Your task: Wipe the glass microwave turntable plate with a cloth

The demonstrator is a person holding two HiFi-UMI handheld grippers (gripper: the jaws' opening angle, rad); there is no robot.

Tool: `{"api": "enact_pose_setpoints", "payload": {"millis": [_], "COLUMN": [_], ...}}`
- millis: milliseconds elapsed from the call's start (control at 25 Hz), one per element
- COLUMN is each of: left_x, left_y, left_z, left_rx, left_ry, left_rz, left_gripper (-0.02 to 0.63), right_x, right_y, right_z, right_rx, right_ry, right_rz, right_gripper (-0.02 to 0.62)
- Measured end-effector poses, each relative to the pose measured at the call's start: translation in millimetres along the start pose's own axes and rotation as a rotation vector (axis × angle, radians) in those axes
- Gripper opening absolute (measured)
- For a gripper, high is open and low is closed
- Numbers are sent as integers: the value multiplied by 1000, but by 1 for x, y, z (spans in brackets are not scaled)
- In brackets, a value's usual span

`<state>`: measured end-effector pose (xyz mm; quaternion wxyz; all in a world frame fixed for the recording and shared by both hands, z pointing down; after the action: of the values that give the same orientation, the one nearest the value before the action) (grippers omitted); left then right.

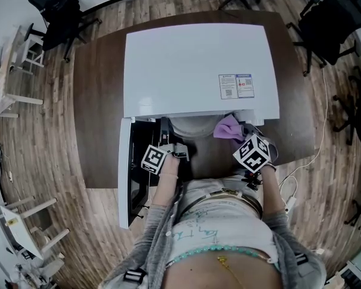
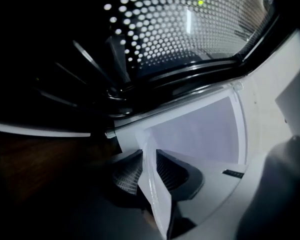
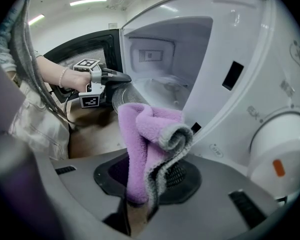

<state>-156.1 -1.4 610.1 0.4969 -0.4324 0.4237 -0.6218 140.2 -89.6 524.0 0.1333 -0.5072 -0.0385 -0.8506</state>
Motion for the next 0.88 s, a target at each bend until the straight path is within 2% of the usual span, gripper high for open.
{"api": "enact_pose_setpoints", "payload": {"millis": [80,200,360,480,720,880], "left_x": [-4,-15,-25,-39,-52,-55], "left_y": [0,2,7,7,16,16], "left_z": [2,5,17,24,46,57], "left_rx": [26,48,-23,11,111,74], "left_ry": [-36,-71,-113,-190,-386,-434], "left_rz": [-34,-78,-35,-53,-26,-7], "left_gripper": [131,145,172,183,187,186], "right_x": [-1,-3,-3,-2,-5,-7], "right_y": [0,1,2,0,-1,-6], "right_z": [0,0,2,2,2,-4], "right_rx": [1,5,11,11,10,-7], "right_ry": [1,4,10,16,25,37], "right_rz": [-1,3,7,11,10,13], "right_gripper": [115,115,115,115,115,115]}}
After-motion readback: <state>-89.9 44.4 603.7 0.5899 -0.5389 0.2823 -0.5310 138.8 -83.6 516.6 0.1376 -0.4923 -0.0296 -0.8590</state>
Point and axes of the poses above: the fingertips, and each gripper's own axes: x forward along the fingers, y to its right, z out of its underside, the point moved 10 cm from there along -x, backward along the fingers, and after that the axes turned 1 degree about -z, right-handed, at the moved point
